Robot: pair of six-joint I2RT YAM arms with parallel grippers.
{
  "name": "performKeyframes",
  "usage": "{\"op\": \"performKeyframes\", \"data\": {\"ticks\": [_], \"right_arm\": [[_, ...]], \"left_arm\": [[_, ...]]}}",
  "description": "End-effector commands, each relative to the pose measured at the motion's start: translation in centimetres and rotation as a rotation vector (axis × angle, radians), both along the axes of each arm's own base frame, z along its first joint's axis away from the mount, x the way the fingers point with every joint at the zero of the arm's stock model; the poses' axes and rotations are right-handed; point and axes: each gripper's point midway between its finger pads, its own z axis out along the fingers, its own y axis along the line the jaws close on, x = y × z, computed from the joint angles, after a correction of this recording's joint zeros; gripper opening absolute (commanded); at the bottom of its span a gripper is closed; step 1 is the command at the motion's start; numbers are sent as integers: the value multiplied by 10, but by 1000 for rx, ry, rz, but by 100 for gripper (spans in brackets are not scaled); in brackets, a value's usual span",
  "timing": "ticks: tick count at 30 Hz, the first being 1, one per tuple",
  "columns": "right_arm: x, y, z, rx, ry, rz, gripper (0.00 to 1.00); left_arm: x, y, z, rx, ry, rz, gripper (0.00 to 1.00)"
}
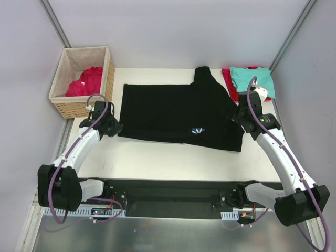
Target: Fold and stack the t-shirts
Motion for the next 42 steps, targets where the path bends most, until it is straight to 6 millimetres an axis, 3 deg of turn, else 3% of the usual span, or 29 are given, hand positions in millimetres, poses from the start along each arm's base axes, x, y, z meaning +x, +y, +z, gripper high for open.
{"op": "performKeyframes", "data": {"ticks": [1,13,17,32,42], "right_arm": [[27,15,30,42,-90,50,1],[66,35,24,53,-58,103,1],[79,44,32,77,-70,124,1],[99,67,44,84,-70,206,1],[108,70,25,73,-29,196,1]], "left_arm": [[22,8,16,32,-64,9,0],[26,9,6,29,-43,7,0],[26,9,3,27,-34,4,0],[27,13,-1,24,-28,15,0],[34,20,-3,28,-18,45,0]]}}
